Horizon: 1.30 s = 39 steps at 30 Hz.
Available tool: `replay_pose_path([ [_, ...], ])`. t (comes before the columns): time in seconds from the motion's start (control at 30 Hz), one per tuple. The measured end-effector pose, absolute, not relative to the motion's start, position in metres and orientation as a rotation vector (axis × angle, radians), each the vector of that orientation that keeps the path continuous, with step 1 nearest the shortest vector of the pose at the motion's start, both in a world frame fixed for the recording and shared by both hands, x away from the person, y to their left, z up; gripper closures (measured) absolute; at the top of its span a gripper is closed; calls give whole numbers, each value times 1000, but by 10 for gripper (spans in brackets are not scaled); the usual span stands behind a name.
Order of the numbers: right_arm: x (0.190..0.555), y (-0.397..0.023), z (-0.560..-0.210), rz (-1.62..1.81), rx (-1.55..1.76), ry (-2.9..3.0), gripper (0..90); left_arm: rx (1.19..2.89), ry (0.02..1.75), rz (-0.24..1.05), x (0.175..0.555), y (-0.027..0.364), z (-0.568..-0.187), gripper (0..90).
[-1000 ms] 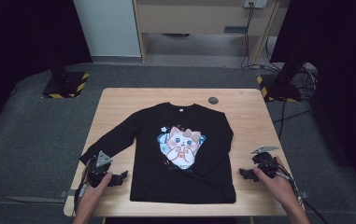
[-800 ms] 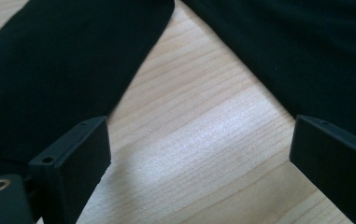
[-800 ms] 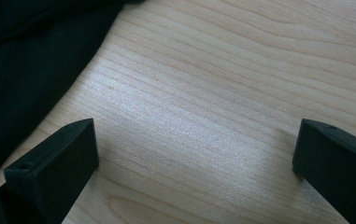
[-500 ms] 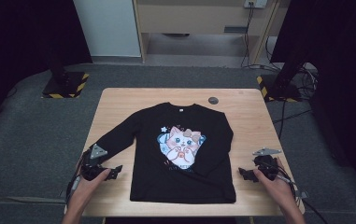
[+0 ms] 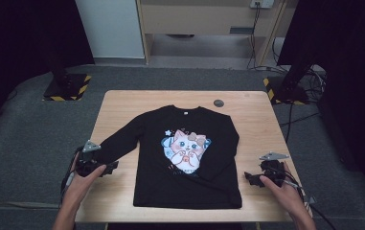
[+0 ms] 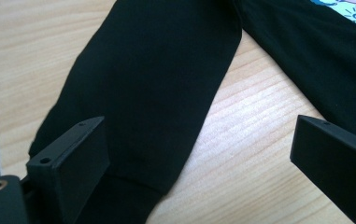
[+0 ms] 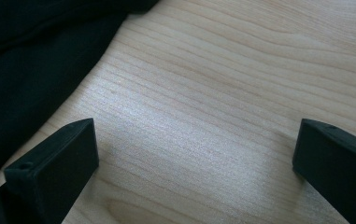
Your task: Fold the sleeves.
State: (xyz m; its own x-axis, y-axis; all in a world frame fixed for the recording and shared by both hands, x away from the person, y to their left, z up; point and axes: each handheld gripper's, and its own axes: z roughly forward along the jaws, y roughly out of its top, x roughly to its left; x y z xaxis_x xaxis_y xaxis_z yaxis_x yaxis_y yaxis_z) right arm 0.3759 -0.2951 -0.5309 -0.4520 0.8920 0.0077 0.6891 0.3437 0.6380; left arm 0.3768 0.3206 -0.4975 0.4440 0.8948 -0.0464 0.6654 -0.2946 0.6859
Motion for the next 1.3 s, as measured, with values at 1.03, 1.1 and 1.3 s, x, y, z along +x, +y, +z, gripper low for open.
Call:
replay_pose_path([
  [1.03, 376, -296, -531, 834, 1392, 2270, 4, 2003, 1378, 387, 361, 315, -525, 50],
  [1.1, 376, -296, -531, 827, 1391, 2275, 3, 1988, 1373, 380, 359, 313, -525, 50],
  [1.3, 377, -295, -530, 818, 1394, 2280, 3, 1940, 1375, 377, 350, 307, -527, 51],
])
